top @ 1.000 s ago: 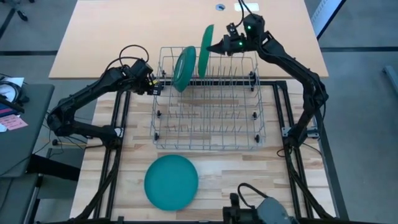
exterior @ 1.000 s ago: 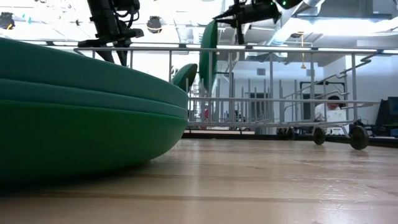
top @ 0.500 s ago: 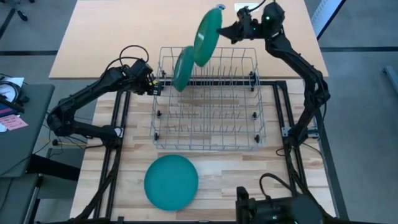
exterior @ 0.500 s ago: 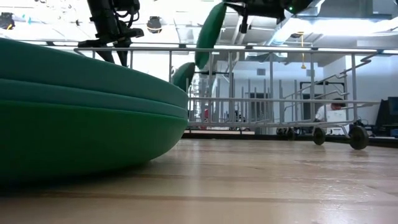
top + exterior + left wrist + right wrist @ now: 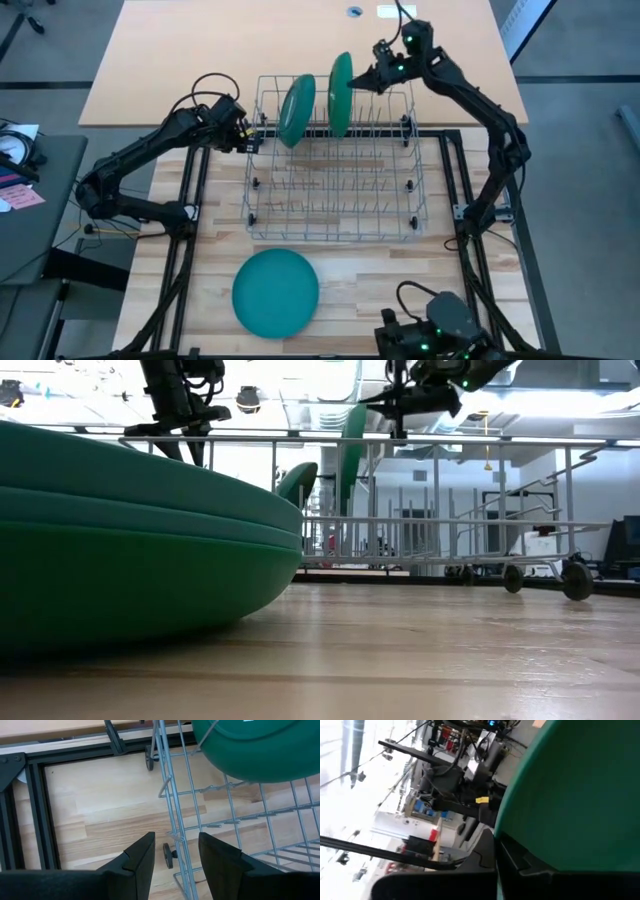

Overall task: Sort dishes
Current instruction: Put the green plate in the dish rack

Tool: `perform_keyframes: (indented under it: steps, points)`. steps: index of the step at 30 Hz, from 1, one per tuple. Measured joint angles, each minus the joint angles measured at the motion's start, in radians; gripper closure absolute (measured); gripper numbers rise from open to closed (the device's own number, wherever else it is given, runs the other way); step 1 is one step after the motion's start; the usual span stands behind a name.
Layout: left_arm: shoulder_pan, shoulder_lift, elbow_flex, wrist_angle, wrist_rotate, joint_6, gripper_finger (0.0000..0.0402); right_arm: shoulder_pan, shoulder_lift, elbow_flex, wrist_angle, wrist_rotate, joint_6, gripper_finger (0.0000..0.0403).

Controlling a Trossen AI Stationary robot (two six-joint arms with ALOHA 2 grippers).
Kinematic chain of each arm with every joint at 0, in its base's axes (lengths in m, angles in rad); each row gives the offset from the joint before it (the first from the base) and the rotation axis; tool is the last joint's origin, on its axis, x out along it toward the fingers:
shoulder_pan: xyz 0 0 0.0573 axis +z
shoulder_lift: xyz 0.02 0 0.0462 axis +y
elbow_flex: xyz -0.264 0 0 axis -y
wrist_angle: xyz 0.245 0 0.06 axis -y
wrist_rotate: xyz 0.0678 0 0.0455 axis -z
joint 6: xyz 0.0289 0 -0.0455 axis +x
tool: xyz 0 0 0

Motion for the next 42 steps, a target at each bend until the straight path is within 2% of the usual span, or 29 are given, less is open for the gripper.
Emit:
perform_keyframes:
  steps: [5, 10, 14, 42]
  points:
    - [0.0, 0.0, 0.0, 0.0, -0.006, -0.023, 0.0255, 0.022, -0.001, -0.117, 0.263, 0.0, 0.19, 0.0403]
    - [0.0, 0.0, 0.0, 0.0, -0.006, -0.046, 0.0255, 0.023, 0.001, -0.194, 0.581, 0.051, 0.45, 0.0403]
    - [0.0, 0.0, 0.0, 0.0, -0.007, -0.05, 0.0255, 0.022, -0.001, -0.194, 0.688, 0.076, 0.531, 0.0403]
    - [0.0, 0.0, 0.0, 0.0, -0.006, -0.023, 0.0256, 0.018, -0.001, -0.195, 0.437, 0.098, 0.29, 0.0403]
